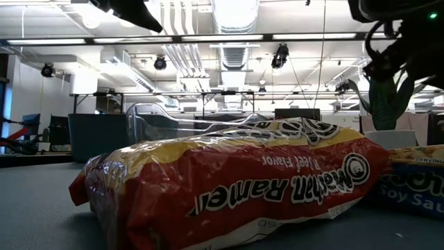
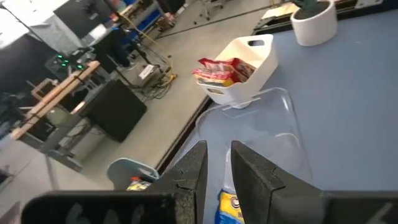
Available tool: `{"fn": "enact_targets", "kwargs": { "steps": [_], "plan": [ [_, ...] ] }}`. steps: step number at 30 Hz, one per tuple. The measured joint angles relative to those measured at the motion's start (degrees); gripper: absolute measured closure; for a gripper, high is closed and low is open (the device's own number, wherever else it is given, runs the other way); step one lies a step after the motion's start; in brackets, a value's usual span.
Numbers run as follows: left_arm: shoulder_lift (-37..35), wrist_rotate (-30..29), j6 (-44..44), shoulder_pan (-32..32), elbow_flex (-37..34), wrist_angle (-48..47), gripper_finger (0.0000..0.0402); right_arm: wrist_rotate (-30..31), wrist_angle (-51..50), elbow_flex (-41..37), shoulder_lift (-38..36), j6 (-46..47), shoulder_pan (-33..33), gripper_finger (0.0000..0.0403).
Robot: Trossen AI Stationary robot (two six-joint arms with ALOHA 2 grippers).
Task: Sort Maruchan noodles
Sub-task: Put the blue noodle pack into the transparent bin
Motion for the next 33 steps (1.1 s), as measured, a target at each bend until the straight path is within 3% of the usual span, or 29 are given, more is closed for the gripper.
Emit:
{"fn": "enact_targets", "kwargs": {
  "steps": [5,16,18,22,24,27,33],
  "plan": [
    [0.0,-2.1,0.0,0.0,0.0,-0.1,0.0348,-0.3,0.1,-1.0,2.2,0.4,2.1,0.0388],
    [0.0,-2.7,0.0,0.0,0.0,0.1,0.0348,4.8,7.5,-3.8,4.8,-0.8,2.5,0.0394],
    [0.1,-2.6,0.0,0.0,0.0,0.7,0.0348,9.7,9.4,-3.2,4.9,-1.1,2.5,0.0394],
    [0.2,-2.5,0.0,0.0,0.0,2.3,0.0348,28.6,13.2,-0.1,4.3,-1.4,2.7,0.0394],
    [0.2,-1.8,0.0,0.0,0.0,3.0,0.0348,34.0,12.1,1.6,2.3,-3.4,2.7,0.0394],
    [0.2,1.9,0.0,0.0,0.0,4.5,0.0348,35.6,12.3,3.1,-0.8,-6.6,2.3,0.0394],
    [1.5,14.3,0.9,0.0,0.0,8.8,0.0351,31.1,13.0,0.4,-10.5,-5.9,2.7,0.0394]
  ]
}}
